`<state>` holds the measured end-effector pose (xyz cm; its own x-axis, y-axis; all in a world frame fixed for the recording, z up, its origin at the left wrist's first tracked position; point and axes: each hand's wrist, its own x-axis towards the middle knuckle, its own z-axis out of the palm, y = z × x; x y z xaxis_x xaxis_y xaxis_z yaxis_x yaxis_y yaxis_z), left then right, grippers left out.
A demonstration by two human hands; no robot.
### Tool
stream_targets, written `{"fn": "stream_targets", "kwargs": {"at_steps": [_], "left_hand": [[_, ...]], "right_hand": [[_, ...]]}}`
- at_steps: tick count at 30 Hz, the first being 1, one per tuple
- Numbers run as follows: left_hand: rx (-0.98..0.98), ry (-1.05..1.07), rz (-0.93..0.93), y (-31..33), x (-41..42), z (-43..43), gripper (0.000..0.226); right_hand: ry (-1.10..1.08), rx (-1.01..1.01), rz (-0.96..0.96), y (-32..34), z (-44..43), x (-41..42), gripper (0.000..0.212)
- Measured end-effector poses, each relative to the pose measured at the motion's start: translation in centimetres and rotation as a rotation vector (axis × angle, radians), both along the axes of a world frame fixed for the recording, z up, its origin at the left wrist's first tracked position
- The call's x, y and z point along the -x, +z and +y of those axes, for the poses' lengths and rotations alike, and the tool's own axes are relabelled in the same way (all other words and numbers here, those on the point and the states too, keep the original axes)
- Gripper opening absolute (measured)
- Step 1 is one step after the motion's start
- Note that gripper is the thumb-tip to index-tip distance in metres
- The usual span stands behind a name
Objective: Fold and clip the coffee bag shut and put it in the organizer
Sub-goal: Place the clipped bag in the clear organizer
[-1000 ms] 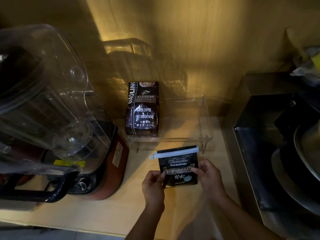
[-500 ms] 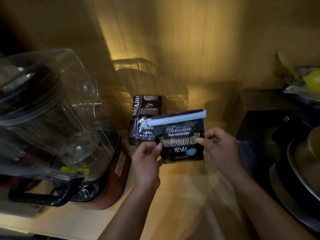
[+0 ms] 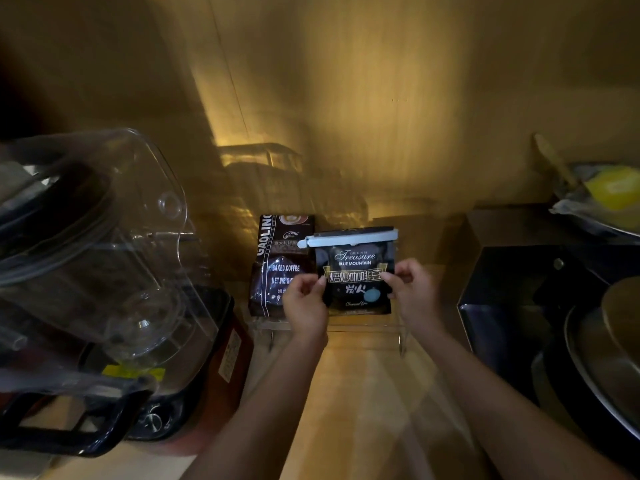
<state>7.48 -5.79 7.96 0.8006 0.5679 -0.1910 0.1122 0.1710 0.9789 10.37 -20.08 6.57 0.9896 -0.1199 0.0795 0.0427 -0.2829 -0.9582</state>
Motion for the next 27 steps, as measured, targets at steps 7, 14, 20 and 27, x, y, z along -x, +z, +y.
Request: {"fn": "stream_targets", "kwargs": {"at_steps": [7, 14, 20, 27], "left_hand": [[0.137, -0.063, 0.099, 0.0, -0.3, -1.2, 0.025], [0.175, 0.053, 0.115, -0.5, -2.4, -1.9, 0.021], [0.130, 0.051, 0.172, -0.2, -5.4, -3.0, 0.034], [0.201, 0.081, 0.145, -0.6, -9.1, -2.8, 0.031]], "right_hand": [[0.040, 0.023, 0.176, -1.9, 1.0, -0.1, 0.039], [-0.044, 0.085, 0.133, -2.8, 1.9, -1.5, 0.035], [-0.110, 0.166, 0.073, -3.4, 2.1, -3.5, 0.028], [-0.075, 0.132, 0.003, -4.0, 2.6, -6.3, 0.052]]}}
